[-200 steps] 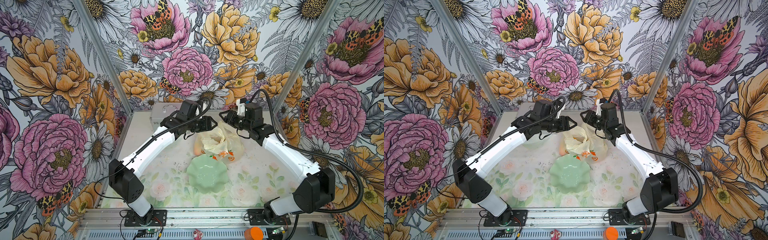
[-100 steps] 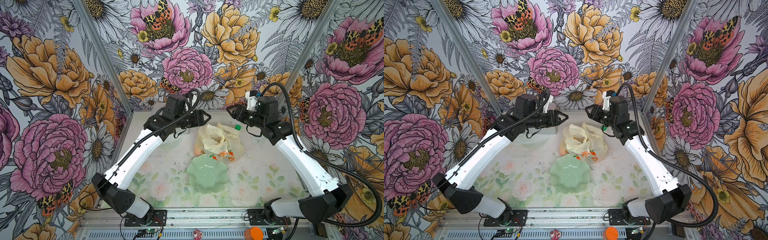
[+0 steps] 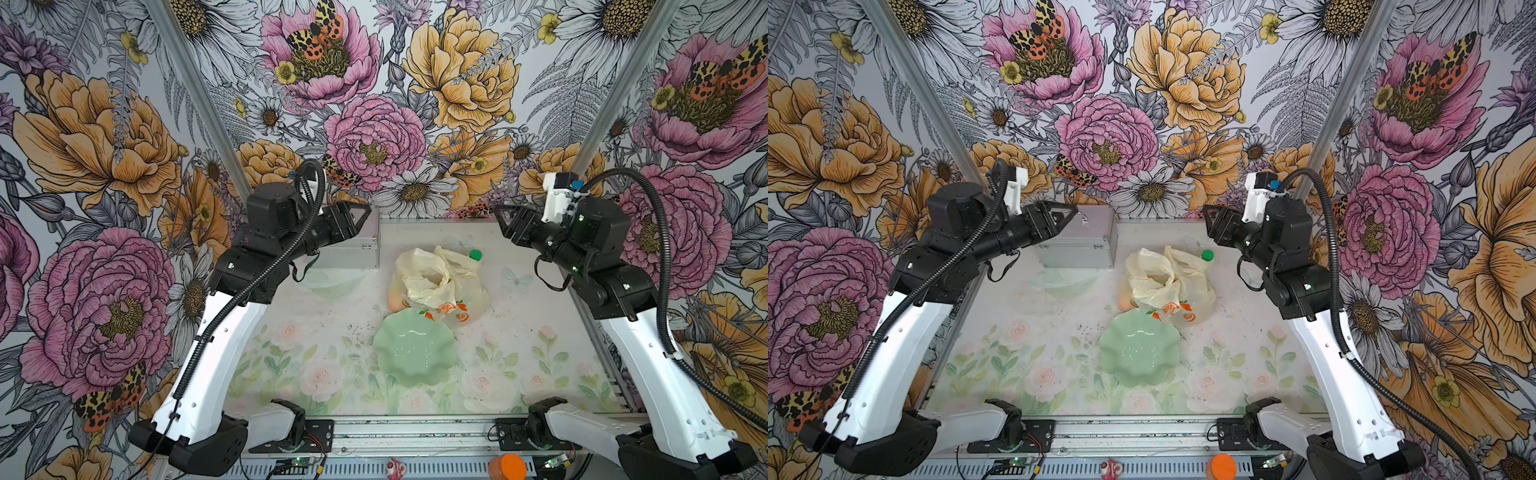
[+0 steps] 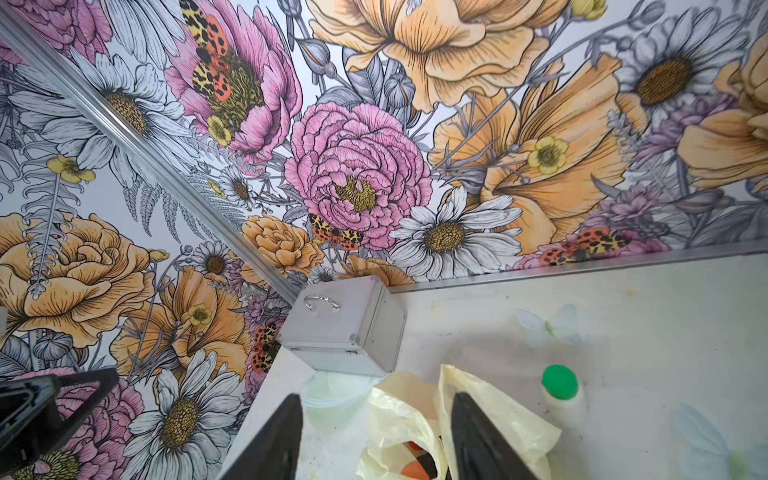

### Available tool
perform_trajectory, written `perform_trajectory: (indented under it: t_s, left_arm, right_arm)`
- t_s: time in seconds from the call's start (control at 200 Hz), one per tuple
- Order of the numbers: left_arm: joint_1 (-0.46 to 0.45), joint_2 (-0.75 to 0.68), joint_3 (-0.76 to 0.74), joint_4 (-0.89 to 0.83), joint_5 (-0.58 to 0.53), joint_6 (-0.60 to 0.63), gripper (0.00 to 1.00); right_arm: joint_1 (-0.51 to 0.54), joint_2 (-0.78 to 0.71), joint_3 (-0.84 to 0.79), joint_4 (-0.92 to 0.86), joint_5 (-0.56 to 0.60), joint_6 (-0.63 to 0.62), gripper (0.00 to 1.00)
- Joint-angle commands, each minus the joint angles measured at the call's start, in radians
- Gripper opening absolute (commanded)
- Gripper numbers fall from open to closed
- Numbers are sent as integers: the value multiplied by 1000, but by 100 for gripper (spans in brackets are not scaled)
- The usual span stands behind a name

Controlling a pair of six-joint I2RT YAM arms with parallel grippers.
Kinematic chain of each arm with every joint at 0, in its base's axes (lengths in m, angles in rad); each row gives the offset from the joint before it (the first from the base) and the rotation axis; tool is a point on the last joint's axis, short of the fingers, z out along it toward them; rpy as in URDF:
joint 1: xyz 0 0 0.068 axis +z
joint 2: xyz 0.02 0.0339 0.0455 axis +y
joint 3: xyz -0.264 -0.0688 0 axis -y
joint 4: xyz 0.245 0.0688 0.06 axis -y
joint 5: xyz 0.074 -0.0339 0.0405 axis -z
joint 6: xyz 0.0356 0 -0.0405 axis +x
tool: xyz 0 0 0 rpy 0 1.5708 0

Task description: Place the fruits into the plastic bag

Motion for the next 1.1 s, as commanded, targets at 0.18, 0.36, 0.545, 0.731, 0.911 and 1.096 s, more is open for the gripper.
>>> perform_trajectory:
  t_s: [0.18, 0.36, 0.545, 0.731, 0.911, 1.096]
  left_arm:
    - [96, -188, -121, 7, -179, 74, 72]
    - [117, -327, -308, 105, -317, 125, 79]
    - [119, -493, -585, 314, -421, 184, 93]
    - [122, -666, -845, 483, -623, 208, 99]
    - [126, -745, -968, 519, -686, 361, 99]
    - [167, -795, -1114, 535, -759, 417, 99]
  right_arm:
    - [-4, -169, -29, 13, 234, -249, 60]
    - [-3, -309, -224, 155, 282, -317, 60]
    - [-3, -455, -494, 366, 336, -360, 60]
    - [-3, -565, -733, 552, 371, -388, 61]
    - [-3, -624, -925, 686, 428, -398, 65]
    - [-5, -618, -1071, 765, 487, -368, 67]
